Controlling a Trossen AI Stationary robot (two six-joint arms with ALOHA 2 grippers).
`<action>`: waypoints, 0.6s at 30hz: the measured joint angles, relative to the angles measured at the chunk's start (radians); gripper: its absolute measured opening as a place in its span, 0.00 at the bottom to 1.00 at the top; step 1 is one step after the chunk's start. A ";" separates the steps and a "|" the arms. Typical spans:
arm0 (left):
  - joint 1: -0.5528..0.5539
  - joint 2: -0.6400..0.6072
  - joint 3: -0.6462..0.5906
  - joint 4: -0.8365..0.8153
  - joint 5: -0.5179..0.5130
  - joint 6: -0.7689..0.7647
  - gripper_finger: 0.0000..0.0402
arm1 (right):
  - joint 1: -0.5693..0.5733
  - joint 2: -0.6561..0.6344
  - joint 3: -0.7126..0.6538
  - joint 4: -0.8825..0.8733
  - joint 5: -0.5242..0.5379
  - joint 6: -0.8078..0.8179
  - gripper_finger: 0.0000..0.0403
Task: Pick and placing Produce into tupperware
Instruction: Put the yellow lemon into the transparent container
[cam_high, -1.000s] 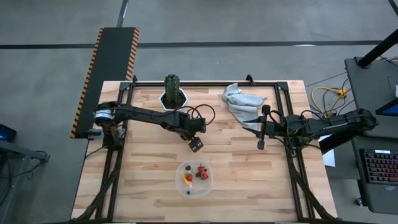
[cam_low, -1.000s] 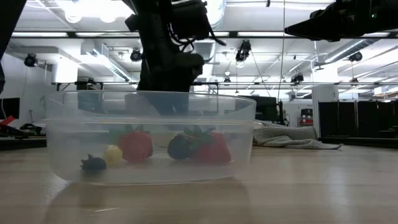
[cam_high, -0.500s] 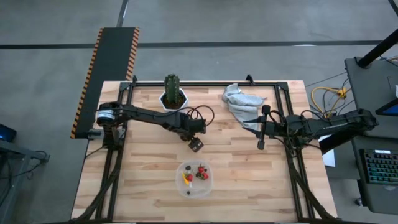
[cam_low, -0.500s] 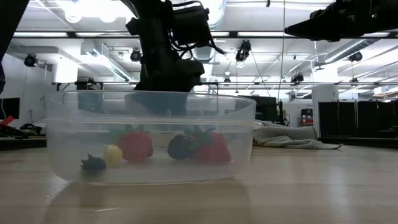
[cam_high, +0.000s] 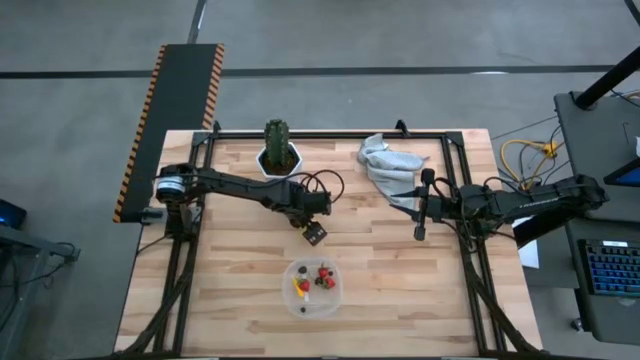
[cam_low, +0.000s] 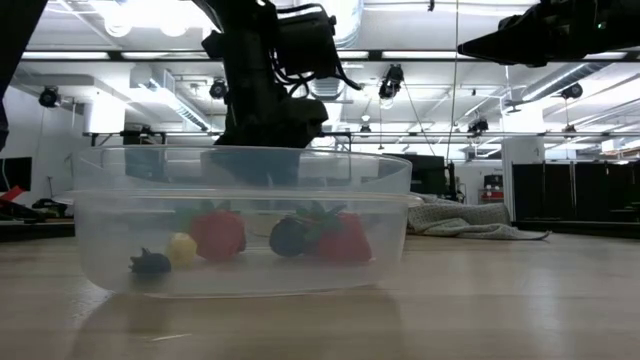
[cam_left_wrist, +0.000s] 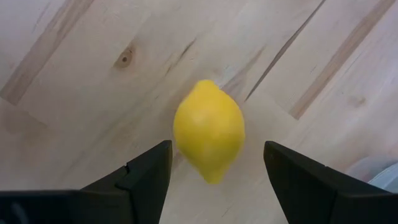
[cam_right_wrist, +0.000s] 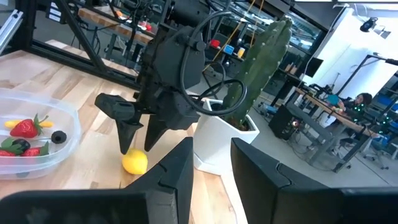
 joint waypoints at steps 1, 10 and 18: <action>0.000 0.000 0.000 0.000 0.000 0.000 0.60 | 0.000 0.000 0.000 0.000 0.000 -0.002 0.25; 0.000 0.000 -0.004 0.030 0.001 0.002 0.60 | 0.000 0.000 0.000 0.000 0.000 -0.006 0.25; 0.000 0.000 -0.017 0.030 0.001 0.003 0.60 | 0.000 0.000 0.000 0.000 0.000 -0.006 0.25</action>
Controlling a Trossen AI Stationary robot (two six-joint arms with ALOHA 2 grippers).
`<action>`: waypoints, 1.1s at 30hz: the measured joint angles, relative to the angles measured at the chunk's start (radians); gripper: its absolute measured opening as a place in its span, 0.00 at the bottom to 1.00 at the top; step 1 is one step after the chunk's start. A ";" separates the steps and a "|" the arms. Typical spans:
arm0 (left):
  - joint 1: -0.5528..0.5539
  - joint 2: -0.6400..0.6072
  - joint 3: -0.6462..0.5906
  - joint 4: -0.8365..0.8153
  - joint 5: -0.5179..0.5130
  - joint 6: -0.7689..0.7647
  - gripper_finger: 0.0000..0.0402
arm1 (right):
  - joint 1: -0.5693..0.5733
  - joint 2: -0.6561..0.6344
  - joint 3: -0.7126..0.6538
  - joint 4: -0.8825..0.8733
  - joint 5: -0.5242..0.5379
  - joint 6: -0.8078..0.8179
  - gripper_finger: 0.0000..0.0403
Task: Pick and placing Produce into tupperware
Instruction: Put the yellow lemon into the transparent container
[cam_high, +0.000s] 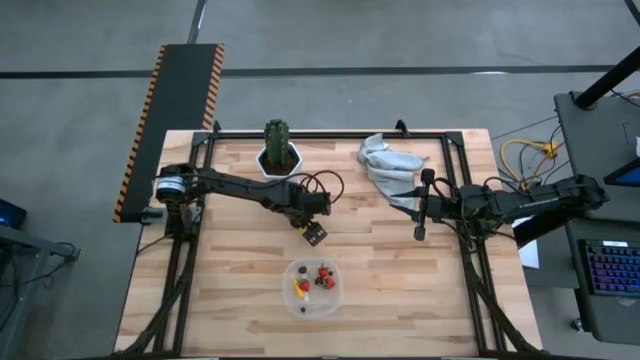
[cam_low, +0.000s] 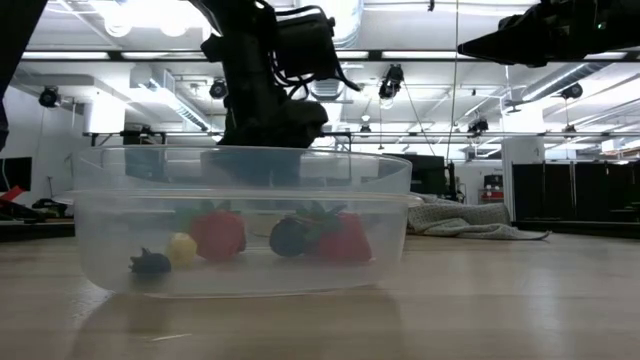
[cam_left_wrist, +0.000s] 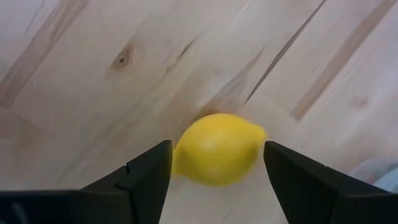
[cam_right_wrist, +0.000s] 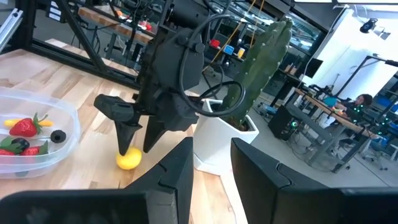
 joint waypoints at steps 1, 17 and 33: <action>0.000 0.000 -0.002 -0.005 0.000 0.000 0.60 | 0.000 0.000 0.000 0.000 0.000 0.000 0.25; -0.003 0.001 -0.001 -0.004 0.004 0.003 0.60 | 0.000 0.000 0.000 0.000 0.000 0.000 0.25; -0.003 0.001 -0.063 0.038 0.023 -0.001 0.60 | 0.000 0.000 0.000 0.000 0.000 -0.003 0.25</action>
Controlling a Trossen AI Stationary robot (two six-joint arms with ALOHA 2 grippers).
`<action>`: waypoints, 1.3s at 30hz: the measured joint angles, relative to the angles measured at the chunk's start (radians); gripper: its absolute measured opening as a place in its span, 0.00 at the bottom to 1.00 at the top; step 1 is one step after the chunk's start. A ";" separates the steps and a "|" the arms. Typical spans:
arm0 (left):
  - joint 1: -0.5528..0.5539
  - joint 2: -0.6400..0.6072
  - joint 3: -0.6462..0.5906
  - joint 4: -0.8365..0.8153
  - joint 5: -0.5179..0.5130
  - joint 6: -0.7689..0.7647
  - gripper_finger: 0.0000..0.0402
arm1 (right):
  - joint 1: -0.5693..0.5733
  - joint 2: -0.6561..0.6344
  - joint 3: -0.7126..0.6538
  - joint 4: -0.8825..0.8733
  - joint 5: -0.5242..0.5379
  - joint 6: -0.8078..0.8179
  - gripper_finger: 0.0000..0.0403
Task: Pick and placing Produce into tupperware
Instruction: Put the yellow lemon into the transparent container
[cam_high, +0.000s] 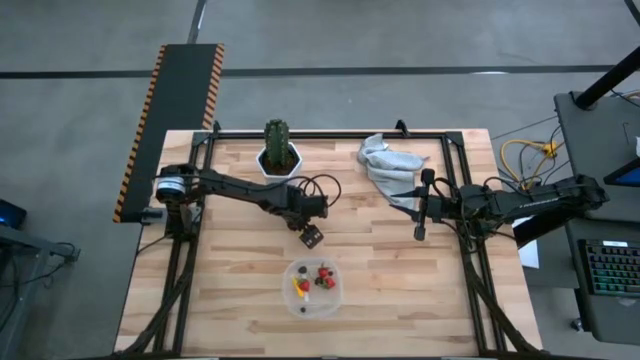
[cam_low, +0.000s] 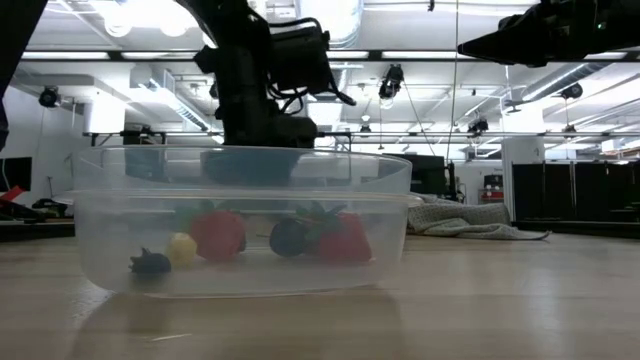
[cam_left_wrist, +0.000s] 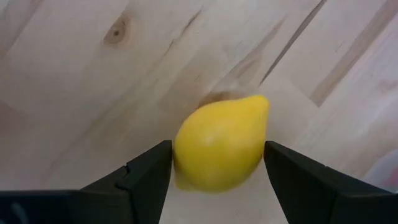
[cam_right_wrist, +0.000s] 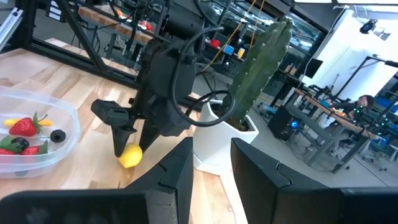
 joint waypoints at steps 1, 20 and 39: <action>0.000 0.000 -0.006 0.012 0.000 0.000 0.60 | 0.000 0.000 0.000 0.000 0.000 0.000 0.25; -0.001 0.000 -0.020 0.054 0.002 0.013 0.60 | 0.000 0.000 0.000 0.000 0.000 0.000 0.25; -0.001 0.000 -0.056 0.063 0.023 0.063 0.60 | 0.000 0.000 0.000 0.000 0.000 0.000 0.25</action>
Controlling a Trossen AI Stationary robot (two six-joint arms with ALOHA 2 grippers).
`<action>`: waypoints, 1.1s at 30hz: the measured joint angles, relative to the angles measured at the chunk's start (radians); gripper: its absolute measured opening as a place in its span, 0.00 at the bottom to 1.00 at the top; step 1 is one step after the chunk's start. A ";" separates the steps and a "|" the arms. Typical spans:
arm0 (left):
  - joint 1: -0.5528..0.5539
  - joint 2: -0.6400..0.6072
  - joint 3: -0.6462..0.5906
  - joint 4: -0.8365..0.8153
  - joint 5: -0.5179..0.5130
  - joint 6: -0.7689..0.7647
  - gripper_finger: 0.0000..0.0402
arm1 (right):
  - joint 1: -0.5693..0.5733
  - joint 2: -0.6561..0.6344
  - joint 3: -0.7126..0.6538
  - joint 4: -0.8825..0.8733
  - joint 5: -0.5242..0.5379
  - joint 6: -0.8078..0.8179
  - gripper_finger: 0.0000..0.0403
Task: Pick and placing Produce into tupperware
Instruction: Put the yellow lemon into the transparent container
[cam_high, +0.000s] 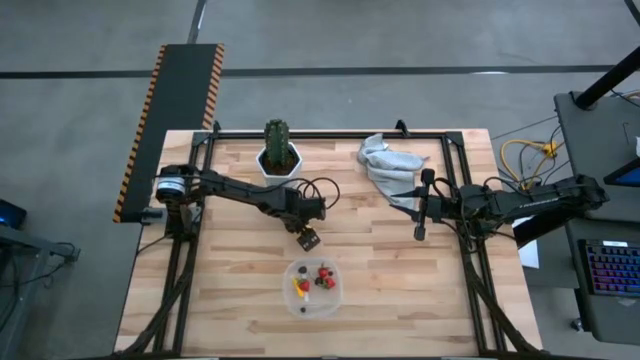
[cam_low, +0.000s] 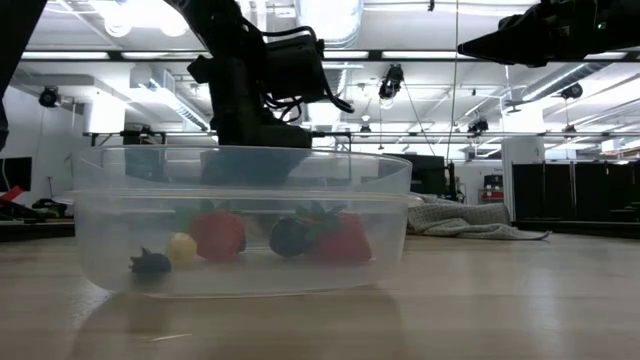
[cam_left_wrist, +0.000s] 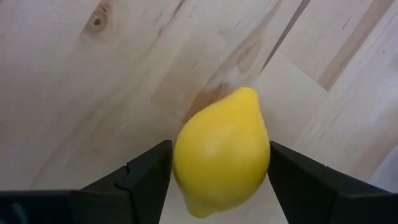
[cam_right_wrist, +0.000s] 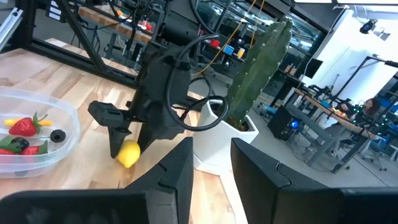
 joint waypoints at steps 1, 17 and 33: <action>0.000 0.000 0.000 0.000 0.000 0.000 0.59 | 0.000 0.000 0.000 0.000 0.000 0.000 0.25; 0.000 0.000 -0.011 0.008 0.002 0.015 0.46 | 0.000 0.000 0.000 0.000 0.000 -0.004 0.25; 0.002 0.000 -0.006 0.000 0.008 0.048 0.46 | 0.000 0.000 0.000 0.000 0.000 -0.005 0.25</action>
